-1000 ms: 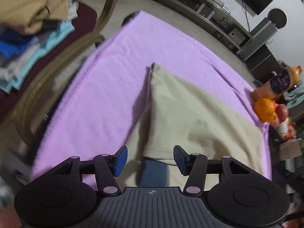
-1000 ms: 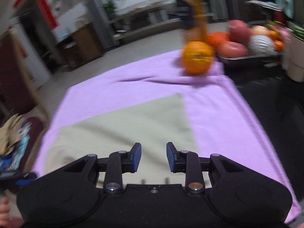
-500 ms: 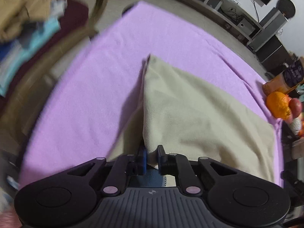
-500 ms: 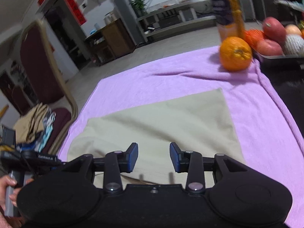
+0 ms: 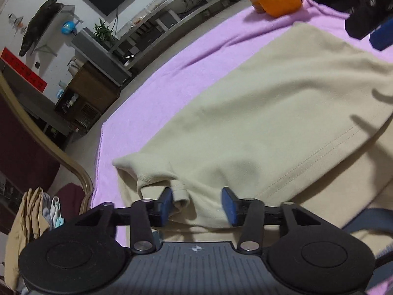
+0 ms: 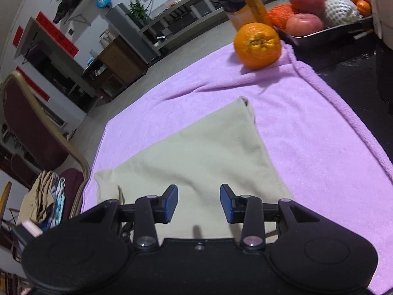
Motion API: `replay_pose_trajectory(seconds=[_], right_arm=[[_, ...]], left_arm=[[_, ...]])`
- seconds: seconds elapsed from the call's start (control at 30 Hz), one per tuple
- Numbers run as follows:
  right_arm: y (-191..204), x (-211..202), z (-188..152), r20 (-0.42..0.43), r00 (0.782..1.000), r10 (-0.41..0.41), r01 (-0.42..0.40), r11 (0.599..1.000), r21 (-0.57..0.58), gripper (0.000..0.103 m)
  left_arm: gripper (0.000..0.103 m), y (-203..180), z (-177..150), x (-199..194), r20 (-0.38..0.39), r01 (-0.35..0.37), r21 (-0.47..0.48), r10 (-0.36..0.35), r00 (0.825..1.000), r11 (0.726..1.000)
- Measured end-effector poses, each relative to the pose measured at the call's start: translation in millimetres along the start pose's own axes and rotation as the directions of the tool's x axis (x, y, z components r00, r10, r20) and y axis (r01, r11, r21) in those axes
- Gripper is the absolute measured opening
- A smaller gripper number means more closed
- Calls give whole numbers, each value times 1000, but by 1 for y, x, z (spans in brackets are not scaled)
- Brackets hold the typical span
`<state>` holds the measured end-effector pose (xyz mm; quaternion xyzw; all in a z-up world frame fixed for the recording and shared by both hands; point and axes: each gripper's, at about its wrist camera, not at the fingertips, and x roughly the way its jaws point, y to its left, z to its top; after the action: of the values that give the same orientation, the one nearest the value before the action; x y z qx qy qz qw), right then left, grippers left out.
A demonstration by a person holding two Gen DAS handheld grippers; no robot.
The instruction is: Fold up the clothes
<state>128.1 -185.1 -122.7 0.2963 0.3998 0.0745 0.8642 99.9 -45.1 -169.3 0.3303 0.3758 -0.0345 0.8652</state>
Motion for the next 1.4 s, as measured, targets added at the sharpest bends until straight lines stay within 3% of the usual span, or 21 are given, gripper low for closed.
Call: replay_pose_trajectory(seconds=[0.1, 0.2, 0.23, 0.27, 0.33, 0.4, 0.47, 0.5, 0.63, 0.67, 0.73, 0.83, 0.9, 0.93, 0.97, 1.03, 1.1, 1.2, 1.3, 1.33, 1.4], right_arm=[[1, -1, 1, -3, 1000, 16, -16, 1000, 15, 42], [6, -1, 0, 1, 1000, 19, -19, 1000, -5, 47], [8, -1, 0, 4, 1000, 18, -18, 1000, -12, 47], [8, -1, 1, 3, 1000, 23, -23, 1000, -7, 47], [5, 0, 1, -4, 999, 38, -38, 999, 18, 47], [2, 2, 1, -14, 999, 47, -46, 998, 42, 47], [1, 4, 0, -22, 998, 51, -50, 997, 57, 47], [2, 6, 0, -24, 998, 51, -49, 997, 57, 47], [8, 13, -3, -44, 998, 52, -50, 998, 43, 47], [9, 15, -4, -52, 997, 51, -49, 998, 36, 47], [11, 18, -7, -67, 997, 46, -44, 999, 24, 47], [10, 20, -8, -78, 996, 46, -45, 999, 26, 47], [10, 19, -8, -78, 996, 50, -48, 998, 27, 47], [10, 19, -8, -78, 996, 52, -50, 998, 27, 47], [10, 19, -8, -77, 996, 53, -51, 998, 27, 47], [10, 18, -8, -78, 995, 57, -55, 998, 26, 47], [10, 17, -8, -78, 995, 61, -60, 998, 25, 47], [10, 14, -7, -66, 996, 63, -61, 998, 29, 47], [7, 10, -6, -54, 997, 63, -60, 997, 41, 47], [6, 8, -6, -49, 997, 61, -59, 997, 46, 47], [4, 7, -5, -47, 997, 56, -53, 997, 52, 47]], left_arm=[[62, 46, -10, -24, 20, 100, -158, -98, 995, 982], [69, 104, -27, -38, 92, 236, -380, -217, 972, 894], [71, 121, -33, -40, 119, 266, -456, -238, 964, 849], [71, 138, -39, -36, 145, 296, -544, -259, 955, 786], [66, 168, -57, -22, 178, 330, -709, -295, 939, 623], [61, 184, -76, -9, 197, 348, -815, -343, 918, 464], [53, 181, -81, -4, 206, 359, -844, -377, 903, 398], [53, 178, -77, -1, 212, 372, -839, -390, 896, 398], [58, 158, -59, 4, 278, 479, -793, -476, 834, 376], [58, 153, -54, 7, 272, 482, -790, -488, 829, 379], [57, 145, -46, 19, 232, 460, -795, -504, 832, 395], [52, 140, -40, 36, 197, 435, -815, -524, 829, 382], [47, 137, -37, 44, 166, 411, -819, -520, 838, 400], [40, 136, -38, 45, 152, 401, -819, -519, 841, 410], [23, 135, -39, 46, 143, 398, -816, -521, 842, 419], [6, 134, -42, 47, 135, 401, -810, -528, 838, 429], [4, 133, -44, 41, 134, 396, -798, -507, 851, 455], [2, 138, -51, 25, 109, 336, -793, -425, 899, 508], [2, 147, -69, 8, -17, 162, -798, -291, 957, 580], [2, 149, -77, 7, -95, 74, -789, -240, 966, 610], [0, 154, -93, 8, -218, -62, -763, -167, 962, 643]])
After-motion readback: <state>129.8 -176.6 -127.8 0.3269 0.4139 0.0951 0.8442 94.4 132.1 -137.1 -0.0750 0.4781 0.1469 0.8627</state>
